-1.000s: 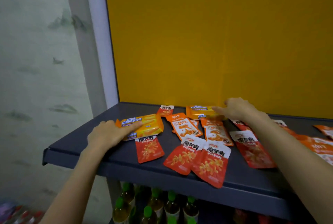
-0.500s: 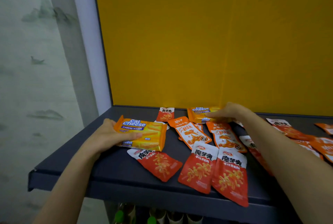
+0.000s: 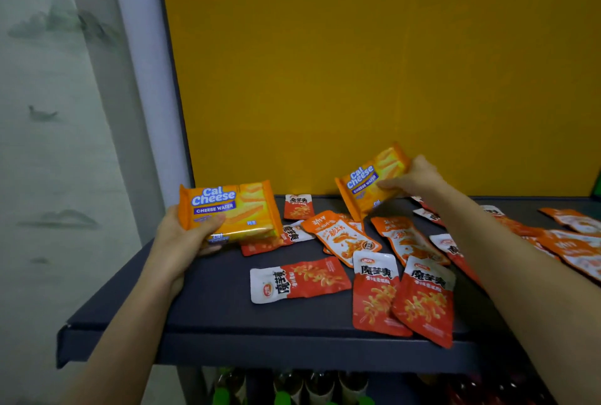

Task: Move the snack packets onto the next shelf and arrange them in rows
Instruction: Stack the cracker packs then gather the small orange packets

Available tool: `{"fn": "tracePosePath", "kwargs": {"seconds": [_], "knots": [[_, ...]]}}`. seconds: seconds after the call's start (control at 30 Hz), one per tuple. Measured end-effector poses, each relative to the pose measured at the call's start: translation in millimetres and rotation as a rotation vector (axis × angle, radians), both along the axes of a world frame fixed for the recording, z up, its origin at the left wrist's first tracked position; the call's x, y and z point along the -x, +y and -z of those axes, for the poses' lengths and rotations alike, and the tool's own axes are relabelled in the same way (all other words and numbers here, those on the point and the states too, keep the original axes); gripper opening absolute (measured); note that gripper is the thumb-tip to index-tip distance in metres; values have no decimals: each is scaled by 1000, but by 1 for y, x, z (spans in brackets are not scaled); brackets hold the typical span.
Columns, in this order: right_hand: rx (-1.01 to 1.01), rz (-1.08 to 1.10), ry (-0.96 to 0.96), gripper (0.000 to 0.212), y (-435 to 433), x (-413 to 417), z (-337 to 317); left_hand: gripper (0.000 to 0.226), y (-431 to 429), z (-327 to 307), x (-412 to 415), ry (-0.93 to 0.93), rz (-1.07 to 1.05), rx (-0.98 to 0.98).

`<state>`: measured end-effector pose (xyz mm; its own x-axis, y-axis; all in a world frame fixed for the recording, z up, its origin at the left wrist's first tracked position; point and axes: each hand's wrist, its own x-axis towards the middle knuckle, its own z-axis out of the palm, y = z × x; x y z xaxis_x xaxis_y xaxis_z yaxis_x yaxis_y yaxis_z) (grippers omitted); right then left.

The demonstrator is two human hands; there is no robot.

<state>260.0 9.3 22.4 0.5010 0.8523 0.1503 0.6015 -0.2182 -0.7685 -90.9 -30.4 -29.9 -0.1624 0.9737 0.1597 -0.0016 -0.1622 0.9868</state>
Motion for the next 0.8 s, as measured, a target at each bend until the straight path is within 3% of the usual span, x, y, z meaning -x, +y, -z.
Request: {"fn": "tracePosePath", "kwargs": {"seconds": [0.1, 0.3, 0.4, 0.6, 0.8], "knots": [[-159, 91, -81, 70, -27, 1, -13, 45, -2, -10, -5, -78, 78, -27], [-357, 22, 405, 50, -113, -20, -7, 35, -21, -23, -50, -110, 273, -84], [-426, 58, 539, 47, -168, -29, 1, 34, -35, -24, -78, -87, 390, -79], [-488, 187, 513, 17, -274, -67, 23, 32, -65, -19, -149, 0, 595, -100], [-491, 411, 519, 48, -360, -124, 47, 34, -107, -11, -237, -12, 754, -116]]}}
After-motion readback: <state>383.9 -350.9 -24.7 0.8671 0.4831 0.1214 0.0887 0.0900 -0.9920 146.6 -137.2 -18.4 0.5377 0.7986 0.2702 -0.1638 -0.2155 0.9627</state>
